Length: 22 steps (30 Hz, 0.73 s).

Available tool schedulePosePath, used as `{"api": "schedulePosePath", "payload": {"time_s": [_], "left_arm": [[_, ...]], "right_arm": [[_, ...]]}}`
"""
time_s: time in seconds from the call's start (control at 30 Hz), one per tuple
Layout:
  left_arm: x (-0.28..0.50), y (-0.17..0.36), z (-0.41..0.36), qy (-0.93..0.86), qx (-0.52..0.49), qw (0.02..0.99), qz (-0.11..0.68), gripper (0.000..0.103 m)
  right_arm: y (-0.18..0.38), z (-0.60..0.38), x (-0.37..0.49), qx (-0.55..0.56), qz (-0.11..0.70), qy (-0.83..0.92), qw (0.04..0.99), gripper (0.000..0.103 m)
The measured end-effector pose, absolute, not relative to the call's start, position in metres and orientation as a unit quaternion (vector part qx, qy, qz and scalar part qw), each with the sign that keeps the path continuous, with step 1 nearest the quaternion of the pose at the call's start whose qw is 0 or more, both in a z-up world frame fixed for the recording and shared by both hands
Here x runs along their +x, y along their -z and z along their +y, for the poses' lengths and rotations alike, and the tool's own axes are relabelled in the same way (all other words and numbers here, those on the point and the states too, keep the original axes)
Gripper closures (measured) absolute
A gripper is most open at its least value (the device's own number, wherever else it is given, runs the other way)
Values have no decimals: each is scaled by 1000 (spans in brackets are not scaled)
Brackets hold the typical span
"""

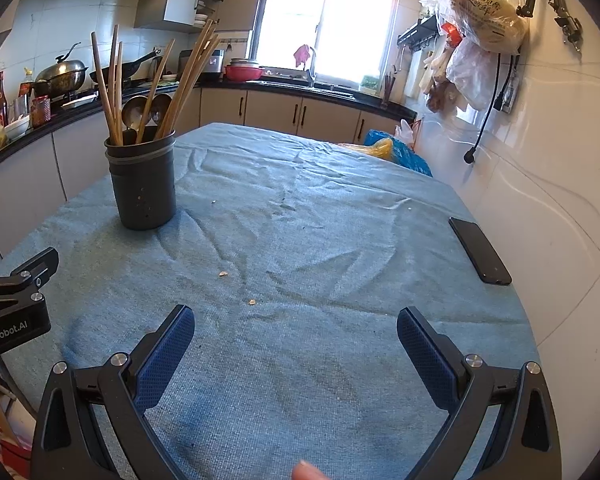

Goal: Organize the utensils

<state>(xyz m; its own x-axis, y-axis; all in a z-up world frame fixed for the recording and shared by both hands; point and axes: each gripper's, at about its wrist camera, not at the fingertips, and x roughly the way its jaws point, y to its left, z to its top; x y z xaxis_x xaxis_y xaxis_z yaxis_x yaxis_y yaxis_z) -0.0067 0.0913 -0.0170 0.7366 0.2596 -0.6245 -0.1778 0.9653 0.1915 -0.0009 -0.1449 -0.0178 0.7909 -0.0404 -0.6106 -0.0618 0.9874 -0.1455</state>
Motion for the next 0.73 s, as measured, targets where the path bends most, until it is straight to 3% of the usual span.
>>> {"api": "schedulePosePath", "payload": {"time_s": [0.73], "left_arm": [[-13,11,86,-108,69,938,323,0]], "right_arm": [[21,-164,8,-48,345,2,938,0]]}}
